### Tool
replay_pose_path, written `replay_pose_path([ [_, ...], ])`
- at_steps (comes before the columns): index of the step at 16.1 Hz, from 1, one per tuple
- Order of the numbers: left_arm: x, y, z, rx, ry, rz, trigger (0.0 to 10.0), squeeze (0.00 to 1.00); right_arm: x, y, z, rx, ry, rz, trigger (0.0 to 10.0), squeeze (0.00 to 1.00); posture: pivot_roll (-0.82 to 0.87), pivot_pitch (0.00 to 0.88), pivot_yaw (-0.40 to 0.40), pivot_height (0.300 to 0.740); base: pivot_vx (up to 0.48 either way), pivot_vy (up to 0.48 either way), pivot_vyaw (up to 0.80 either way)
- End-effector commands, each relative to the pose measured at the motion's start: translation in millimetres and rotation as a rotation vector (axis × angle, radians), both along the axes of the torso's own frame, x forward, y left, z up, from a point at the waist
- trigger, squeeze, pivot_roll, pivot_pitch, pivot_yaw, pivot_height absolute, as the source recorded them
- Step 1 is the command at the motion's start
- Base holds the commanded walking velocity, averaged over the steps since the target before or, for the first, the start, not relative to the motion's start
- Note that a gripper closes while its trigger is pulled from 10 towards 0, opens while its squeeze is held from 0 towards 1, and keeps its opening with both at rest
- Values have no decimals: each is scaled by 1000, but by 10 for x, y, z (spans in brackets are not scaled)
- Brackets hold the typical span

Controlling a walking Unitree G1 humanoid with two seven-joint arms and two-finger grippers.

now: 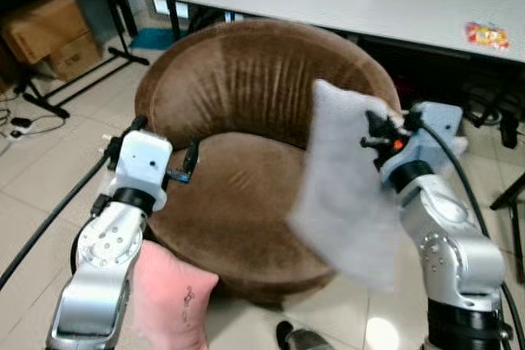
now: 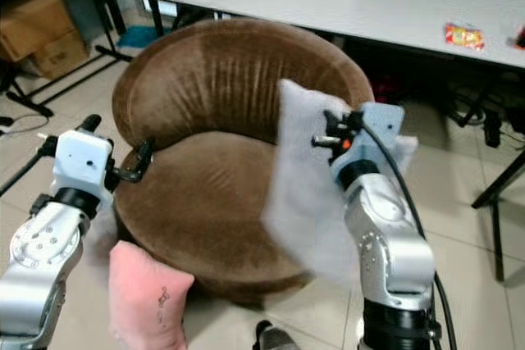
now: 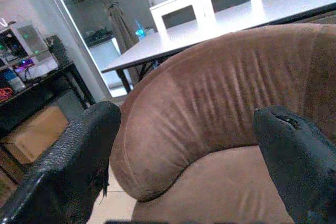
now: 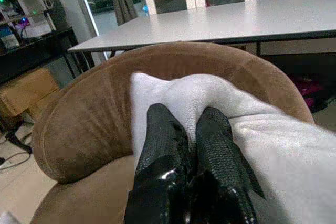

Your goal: Move the pillow to the sofa from floor

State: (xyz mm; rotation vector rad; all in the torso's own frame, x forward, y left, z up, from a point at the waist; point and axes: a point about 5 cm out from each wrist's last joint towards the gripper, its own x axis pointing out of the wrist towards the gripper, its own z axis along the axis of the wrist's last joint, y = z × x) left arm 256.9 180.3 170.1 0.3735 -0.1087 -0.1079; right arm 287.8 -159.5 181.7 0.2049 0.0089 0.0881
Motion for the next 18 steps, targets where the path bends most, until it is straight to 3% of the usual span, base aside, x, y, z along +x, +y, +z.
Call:
replay_pose_path([
  [1,12,42,6,5,-2,2,10000,0,-10,63,192,1,-108,36,10000,0,-86,0,38,740,0,0,0],
  [5,28,62,8,10,-7,0,10000,0,9,120,197,-14,-121,65,10000,0,-82,0,35,740,0,0,0],
  [11,33,59,2,2,-7,-14,10000,0,18,112,188,-25,-123,68,10000,0,-84,0,37,740,0,0,-748],
  [18,36,51,-1,-12,-8,-20,10000,0,37,88,224,-31,-144,78,10000,0,-82,0,32,740,286,0,-113],
])
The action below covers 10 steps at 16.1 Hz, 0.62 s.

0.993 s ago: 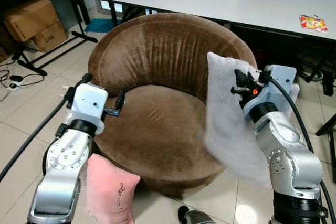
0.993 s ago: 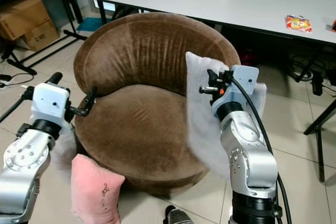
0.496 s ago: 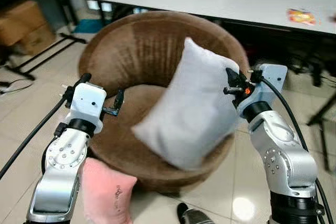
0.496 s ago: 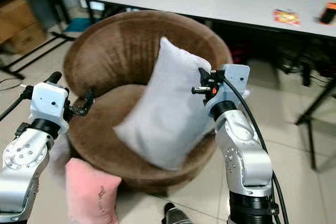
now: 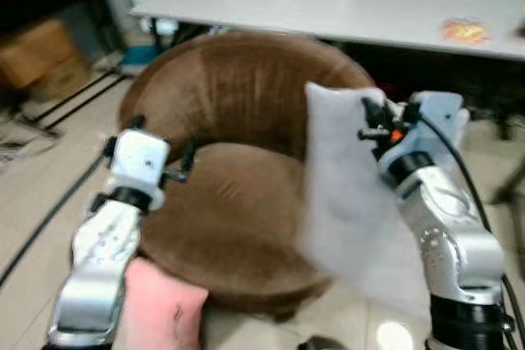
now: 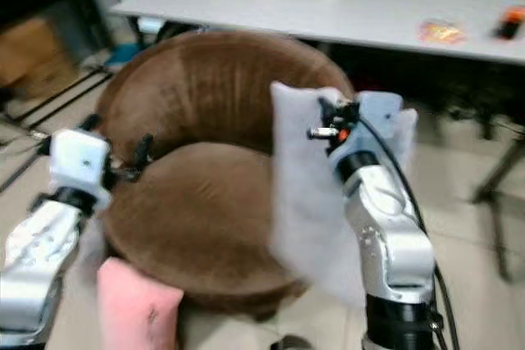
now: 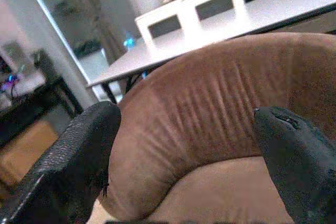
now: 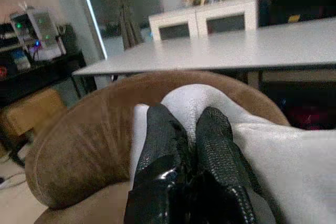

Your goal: Move the pillow to the sofa from floor

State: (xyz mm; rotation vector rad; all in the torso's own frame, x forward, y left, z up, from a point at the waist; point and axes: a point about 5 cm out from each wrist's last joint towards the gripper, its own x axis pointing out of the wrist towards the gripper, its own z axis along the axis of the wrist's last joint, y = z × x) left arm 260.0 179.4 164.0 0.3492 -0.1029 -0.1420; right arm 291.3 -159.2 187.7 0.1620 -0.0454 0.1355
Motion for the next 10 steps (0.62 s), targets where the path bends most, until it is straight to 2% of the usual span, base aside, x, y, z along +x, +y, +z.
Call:
replay_pose_path([
  [1,7,62,61,9,-21,15,10000,0,7,82,164,9,-82,39,10000,0,-82,0,33,740,337,0,-788],
  [3,13,62,65,8,-23,16,10000,0,10,85,174,4,-89,41,10000,0,-82,0,33,740,336,0,-600],
  [7,18,53,77,10,-31,17,10000,0,6,171,277,36,-144,129,10000,0,-80,0,32,740,324,0,0],
  [10,-1,38,84,11,-41,17,10000,0,-37,287,360,29,-190,272,10000,0,-80,0,32,740,191,0,0],
])
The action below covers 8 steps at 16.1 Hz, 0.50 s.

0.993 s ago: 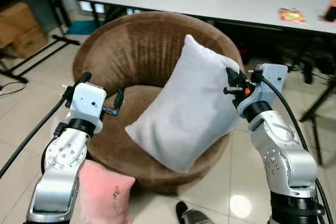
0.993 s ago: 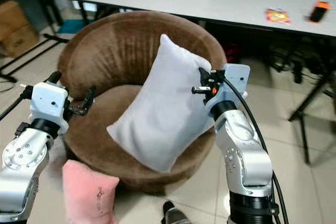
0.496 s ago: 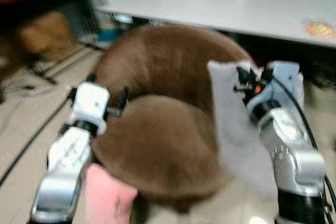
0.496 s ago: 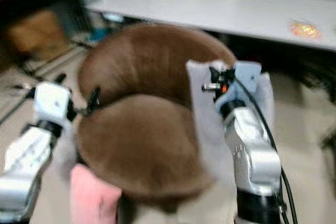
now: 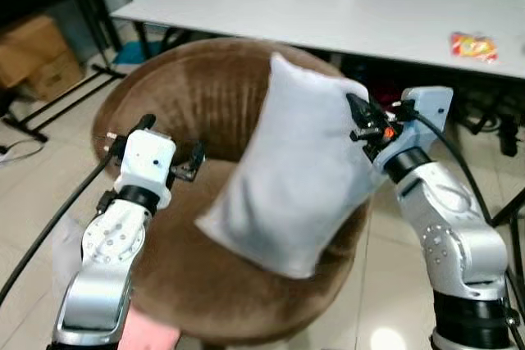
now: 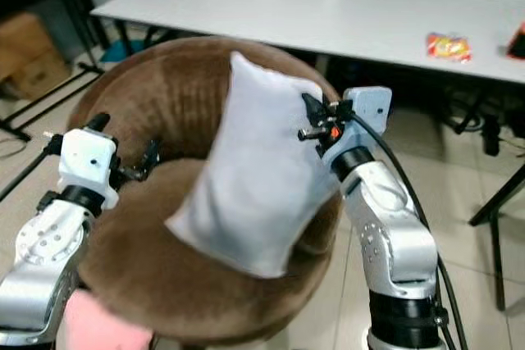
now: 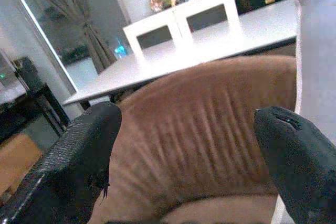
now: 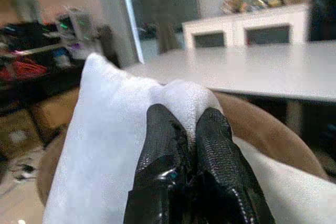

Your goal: Move the pillow to the sofa from floor

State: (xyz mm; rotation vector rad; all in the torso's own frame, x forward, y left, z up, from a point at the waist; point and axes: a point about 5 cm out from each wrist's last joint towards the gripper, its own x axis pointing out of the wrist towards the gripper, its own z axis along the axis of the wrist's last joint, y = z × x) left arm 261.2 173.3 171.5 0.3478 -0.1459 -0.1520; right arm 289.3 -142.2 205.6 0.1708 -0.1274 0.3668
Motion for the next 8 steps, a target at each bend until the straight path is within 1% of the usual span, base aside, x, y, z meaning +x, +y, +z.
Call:
replay_pose_path([
  [1,-21,115,12,14,-7,60,10000,0,-28,137,188,22,-93,86,10000,0,-80,0,32,740,0,0,800],
  [2,-27,124,5,17,-3,66,10000,0,-30,148,191,15,-95,107,10000,0,-80,0,32,740,0,0,800],
  [3,-44,135,-3,22,3,70,10000,0,-36,168,195,11,-94,134,10000,0,-54,0,5,740,0,0,800],
  [5,-53,134,-6,20,6,74,10000,0,-15,173,202,43,-79,147,10000,0,-54,0,5,740,0,0,0],
  [8,-67,135,-17,38,21,72,10000,0,36,227,209,43,-65,156,10000,0,-50,0,3,740,0,0,0],
])
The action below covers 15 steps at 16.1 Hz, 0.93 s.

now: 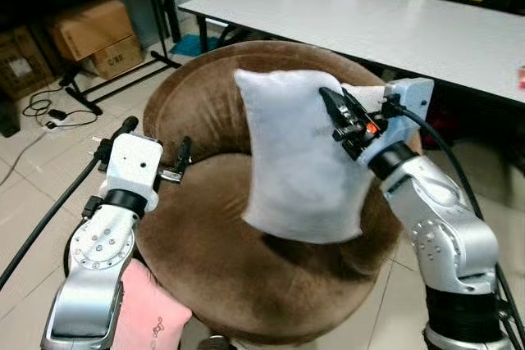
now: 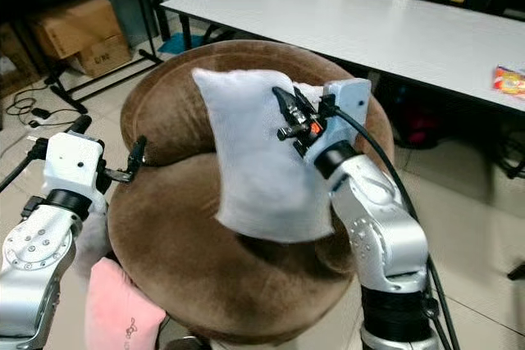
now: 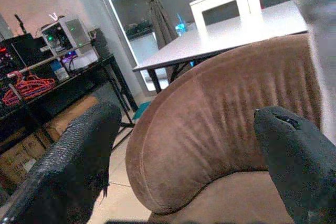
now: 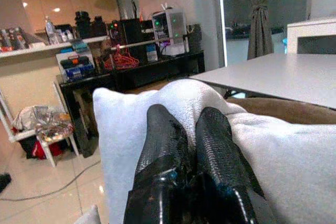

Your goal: Move the pillow to the sofa from floor

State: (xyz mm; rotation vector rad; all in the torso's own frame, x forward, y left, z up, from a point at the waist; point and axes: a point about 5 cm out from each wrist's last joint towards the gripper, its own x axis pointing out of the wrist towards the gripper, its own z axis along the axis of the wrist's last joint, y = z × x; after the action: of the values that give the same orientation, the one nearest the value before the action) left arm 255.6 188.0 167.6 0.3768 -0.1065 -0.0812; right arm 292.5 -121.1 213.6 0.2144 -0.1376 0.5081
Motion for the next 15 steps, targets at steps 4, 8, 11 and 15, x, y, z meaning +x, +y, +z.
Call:
replay_pose_path([
  [4,-25,21,16,11,4,7,10000,0,50,-38,-74,10,59,-96,10000,0,-48,0,5,740,0,0,0],
  [8,-29,35,35,-13,3,-6,10000,0,29,-52,-180,12,98,-142,10000,0,-49,0,10,740,157,0,400],
  [11,-29,27,36,-19,4,-10,10000,0,28,18,-144,2,80,-110,10000,0,-48,0,8,740,344,0,800],
  [15,-42,43,18,16,14,15,10000,0,85,50,-88,33,72,-113,10000,0,-33,0,-6,740,86,0,0],
])
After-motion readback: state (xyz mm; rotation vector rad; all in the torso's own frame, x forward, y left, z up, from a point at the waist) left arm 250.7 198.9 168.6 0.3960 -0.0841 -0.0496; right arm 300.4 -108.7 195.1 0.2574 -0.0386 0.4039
